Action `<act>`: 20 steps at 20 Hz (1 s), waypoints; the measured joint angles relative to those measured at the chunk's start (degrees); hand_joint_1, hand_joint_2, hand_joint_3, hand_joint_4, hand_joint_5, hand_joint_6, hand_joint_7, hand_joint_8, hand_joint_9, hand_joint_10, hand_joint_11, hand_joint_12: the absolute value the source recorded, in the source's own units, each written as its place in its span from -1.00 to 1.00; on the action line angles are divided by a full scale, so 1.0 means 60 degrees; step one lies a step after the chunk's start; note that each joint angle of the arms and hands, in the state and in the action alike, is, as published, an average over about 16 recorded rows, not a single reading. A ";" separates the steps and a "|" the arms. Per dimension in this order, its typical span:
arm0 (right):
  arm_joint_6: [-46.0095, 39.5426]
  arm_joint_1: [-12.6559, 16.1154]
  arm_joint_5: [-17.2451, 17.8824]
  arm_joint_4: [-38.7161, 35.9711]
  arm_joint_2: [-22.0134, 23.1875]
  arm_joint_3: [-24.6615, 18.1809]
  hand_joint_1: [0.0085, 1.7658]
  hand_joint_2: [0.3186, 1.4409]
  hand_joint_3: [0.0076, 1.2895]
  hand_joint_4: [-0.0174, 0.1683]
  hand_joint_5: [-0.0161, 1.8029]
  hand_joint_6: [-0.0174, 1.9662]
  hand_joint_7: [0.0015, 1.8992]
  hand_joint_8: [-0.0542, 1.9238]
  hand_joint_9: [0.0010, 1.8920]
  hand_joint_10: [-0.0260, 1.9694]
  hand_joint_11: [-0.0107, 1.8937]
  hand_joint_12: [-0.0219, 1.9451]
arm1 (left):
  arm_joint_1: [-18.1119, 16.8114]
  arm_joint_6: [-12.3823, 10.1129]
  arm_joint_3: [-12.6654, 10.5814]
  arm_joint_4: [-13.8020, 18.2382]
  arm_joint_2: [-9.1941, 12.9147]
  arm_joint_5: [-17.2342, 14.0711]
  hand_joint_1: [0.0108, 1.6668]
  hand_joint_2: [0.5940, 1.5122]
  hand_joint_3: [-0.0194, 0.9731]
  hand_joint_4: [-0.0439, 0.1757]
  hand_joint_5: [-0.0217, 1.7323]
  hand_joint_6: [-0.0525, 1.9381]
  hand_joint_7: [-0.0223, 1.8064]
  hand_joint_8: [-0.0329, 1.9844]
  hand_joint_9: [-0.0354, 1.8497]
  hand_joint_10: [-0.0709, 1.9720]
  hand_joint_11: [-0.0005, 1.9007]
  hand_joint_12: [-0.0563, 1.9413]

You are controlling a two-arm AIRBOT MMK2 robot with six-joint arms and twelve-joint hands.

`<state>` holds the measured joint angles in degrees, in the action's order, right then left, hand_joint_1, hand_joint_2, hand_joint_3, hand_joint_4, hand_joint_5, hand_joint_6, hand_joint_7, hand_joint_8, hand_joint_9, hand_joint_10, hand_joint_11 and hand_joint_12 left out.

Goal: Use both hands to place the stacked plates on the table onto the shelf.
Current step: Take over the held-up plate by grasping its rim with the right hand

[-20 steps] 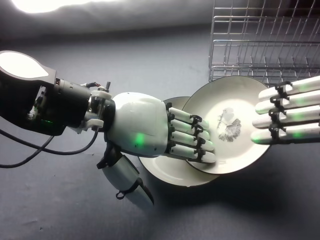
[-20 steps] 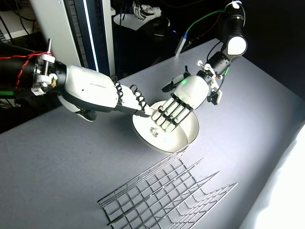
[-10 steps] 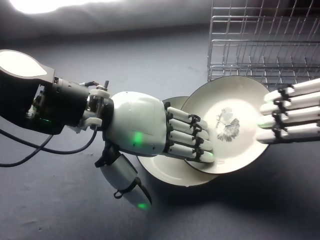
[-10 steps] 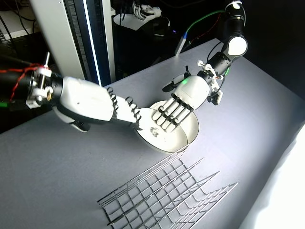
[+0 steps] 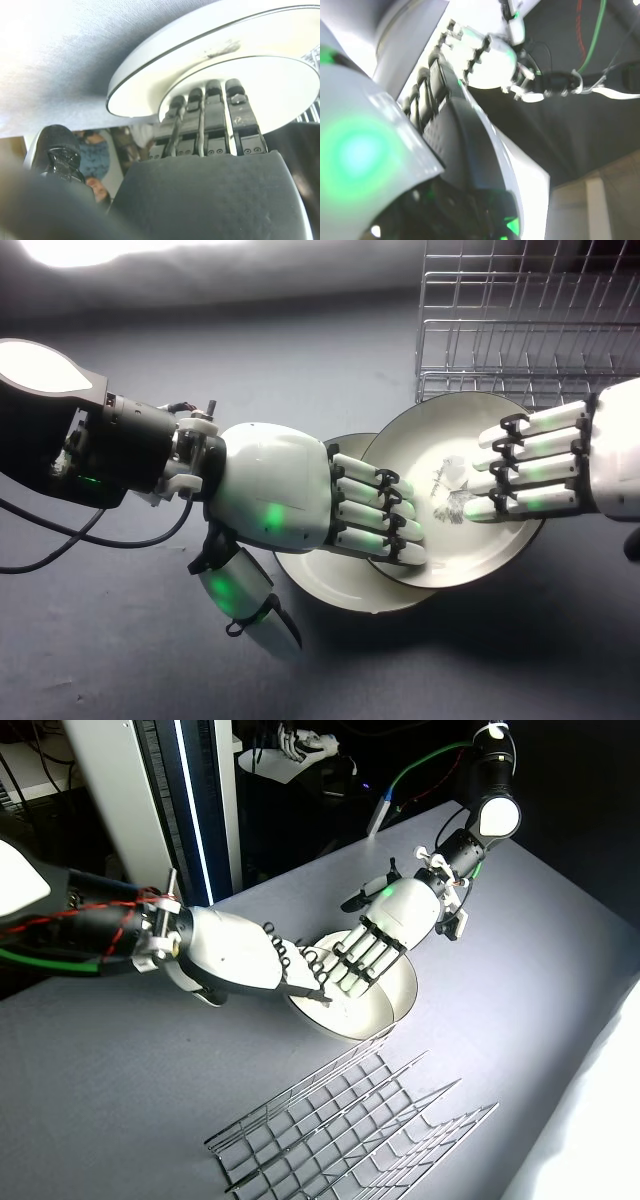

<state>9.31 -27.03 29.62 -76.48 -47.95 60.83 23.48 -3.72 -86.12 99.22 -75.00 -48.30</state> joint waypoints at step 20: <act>0.0083 -0.0005 -0.0651 0.0130 -0.1558 0.0865 0.35 0.27 -0.99 -0.79 -0.77 -0.97 -0.82 -0.93 -0.81 -0.96 -0.94 -0.54 | -0.0063 -0.0066 -0.0170 -0.0120 -0.0014 -0.0086 -0.99 0.03 -0.92 -0.65 -0.99 -0.98 -0.99 -0.99 -0.94 -0.93 -0.98 -0.94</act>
<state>9.81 -27.06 25.72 -75.70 -57.30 66.02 23.10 -4.11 -87.13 98.50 -75.09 -48.81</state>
